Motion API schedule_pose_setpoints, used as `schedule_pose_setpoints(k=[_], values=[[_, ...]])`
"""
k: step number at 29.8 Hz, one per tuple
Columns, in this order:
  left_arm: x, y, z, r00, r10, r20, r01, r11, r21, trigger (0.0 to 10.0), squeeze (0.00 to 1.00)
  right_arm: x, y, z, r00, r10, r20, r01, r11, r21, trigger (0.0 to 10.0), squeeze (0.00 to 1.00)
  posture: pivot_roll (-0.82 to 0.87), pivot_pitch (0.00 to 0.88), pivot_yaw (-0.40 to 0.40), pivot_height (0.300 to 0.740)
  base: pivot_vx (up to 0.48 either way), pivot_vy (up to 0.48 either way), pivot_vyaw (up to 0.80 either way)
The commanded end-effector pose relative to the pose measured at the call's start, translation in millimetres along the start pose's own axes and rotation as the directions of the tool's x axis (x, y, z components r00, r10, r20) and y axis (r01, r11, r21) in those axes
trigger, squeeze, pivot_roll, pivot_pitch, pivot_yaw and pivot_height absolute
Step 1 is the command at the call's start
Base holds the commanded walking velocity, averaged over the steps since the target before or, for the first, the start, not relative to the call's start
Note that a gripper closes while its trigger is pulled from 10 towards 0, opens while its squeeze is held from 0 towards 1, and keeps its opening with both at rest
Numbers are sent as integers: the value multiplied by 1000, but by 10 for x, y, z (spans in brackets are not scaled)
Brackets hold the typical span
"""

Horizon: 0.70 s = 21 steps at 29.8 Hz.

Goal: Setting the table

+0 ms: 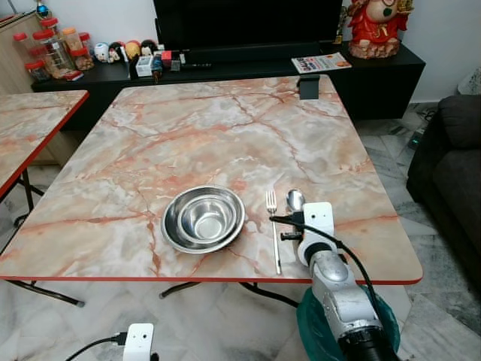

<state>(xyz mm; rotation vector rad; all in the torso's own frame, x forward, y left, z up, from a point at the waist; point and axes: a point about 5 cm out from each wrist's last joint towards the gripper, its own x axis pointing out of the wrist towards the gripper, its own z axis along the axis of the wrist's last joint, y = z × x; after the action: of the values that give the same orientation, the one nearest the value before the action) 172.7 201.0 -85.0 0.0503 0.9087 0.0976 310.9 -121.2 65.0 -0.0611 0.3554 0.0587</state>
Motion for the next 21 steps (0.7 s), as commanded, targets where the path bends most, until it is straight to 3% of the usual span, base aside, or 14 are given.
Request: schedule_pose_setpoints(k=[1,19,20,21], values=[[-3,62,-5,1000,12,-5,-12,1000,17,10000,0,20,38,19,1000,18,-10,-18,1000,-3,10000,0,-15,37,77,740,0,0,0],[-11,82,-29,1000,19,-10,-19,1000,16,10000,0,82,22,52,1000,-3,-22,2,1000,-4,10000,0,-2,39,73,740,0,0,0],[-11,87,-29,1000,21,-11,-21,1000,17,10000,0,90,32,59,1000,1,-21,-1,1000,-3,10000,918,-1,38,74,740,0,0,0],[-11,89,-29,1000,22,-11,-21,1000,17,10000,0,92,36,63,1000,2,-20,-2,1000,-3,10000,918,-1,37,74,740,0,0,0]])
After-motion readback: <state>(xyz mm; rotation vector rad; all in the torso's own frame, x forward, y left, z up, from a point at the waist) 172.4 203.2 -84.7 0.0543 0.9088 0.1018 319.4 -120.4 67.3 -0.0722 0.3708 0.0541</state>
